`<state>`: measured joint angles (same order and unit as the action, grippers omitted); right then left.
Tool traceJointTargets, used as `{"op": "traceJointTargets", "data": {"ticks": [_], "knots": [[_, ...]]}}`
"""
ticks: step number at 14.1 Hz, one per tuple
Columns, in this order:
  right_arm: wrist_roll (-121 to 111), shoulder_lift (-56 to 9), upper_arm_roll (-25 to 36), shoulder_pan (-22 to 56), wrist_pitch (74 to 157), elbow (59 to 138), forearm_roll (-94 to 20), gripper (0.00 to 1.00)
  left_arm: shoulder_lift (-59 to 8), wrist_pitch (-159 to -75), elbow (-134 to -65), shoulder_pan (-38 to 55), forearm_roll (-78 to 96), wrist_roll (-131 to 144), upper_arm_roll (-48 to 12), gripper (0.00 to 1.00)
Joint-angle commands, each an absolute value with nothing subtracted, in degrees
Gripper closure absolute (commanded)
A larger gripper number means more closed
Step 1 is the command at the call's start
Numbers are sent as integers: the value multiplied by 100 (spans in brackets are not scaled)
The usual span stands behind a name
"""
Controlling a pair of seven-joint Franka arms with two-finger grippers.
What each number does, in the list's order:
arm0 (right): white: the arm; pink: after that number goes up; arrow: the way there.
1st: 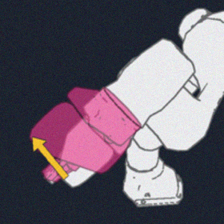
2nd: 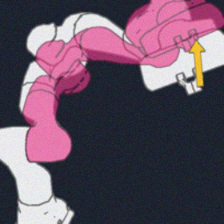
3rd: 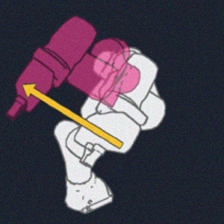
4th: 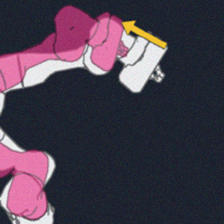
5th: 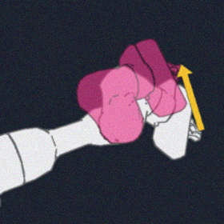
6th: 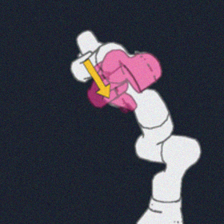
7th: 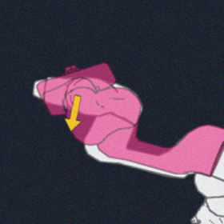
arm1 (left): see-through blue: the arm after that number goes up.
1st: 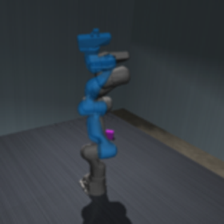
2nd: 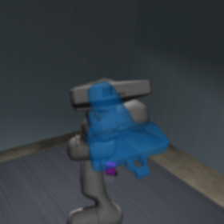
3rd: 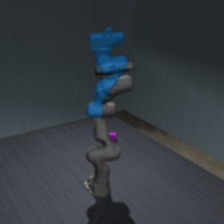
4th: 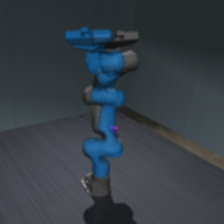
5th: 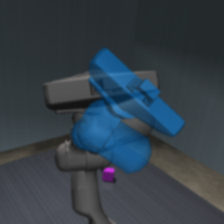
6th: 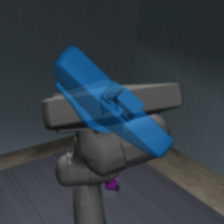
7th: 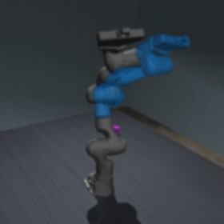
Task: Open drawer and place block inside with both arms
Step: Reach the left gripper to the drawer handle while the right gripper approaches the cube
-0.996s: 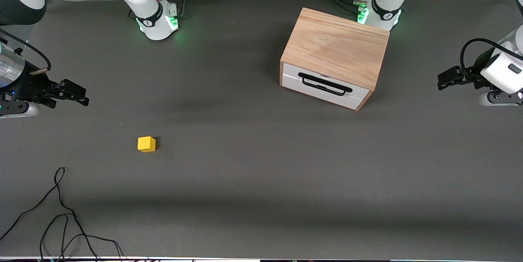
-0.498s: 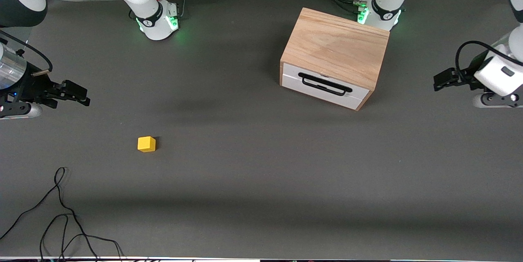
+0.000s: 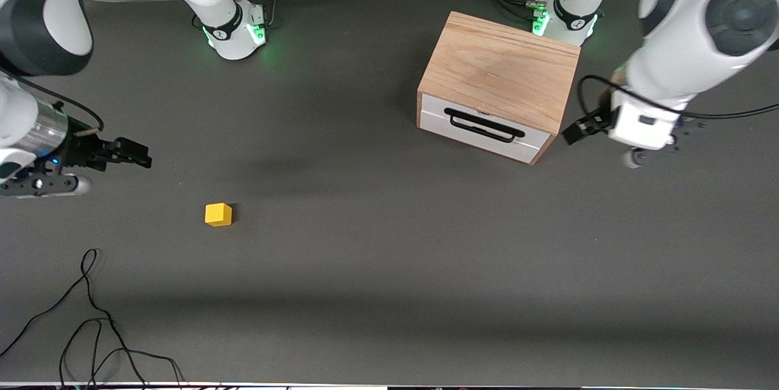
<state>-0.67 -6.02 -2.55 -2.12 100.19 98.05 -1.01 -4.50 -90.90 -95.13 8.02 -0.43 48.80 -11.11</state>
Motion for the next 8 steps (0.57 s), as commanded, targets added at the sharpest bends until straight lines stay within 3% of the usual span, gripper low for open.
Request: {"op": "traceJointTargets", "data": {"ticks": [1, 8], "knots": [[26, -528, -185, -167, 10607, 10308, -132, 0, -1009, -9009, -8922, 1290, -88, 6384, -1116, 0], [35, -440, -193, -149, 11311, 10810, -132, 0, -1520, -9009, -8780, 2152, -184, 9297, -1116, 0]]}}
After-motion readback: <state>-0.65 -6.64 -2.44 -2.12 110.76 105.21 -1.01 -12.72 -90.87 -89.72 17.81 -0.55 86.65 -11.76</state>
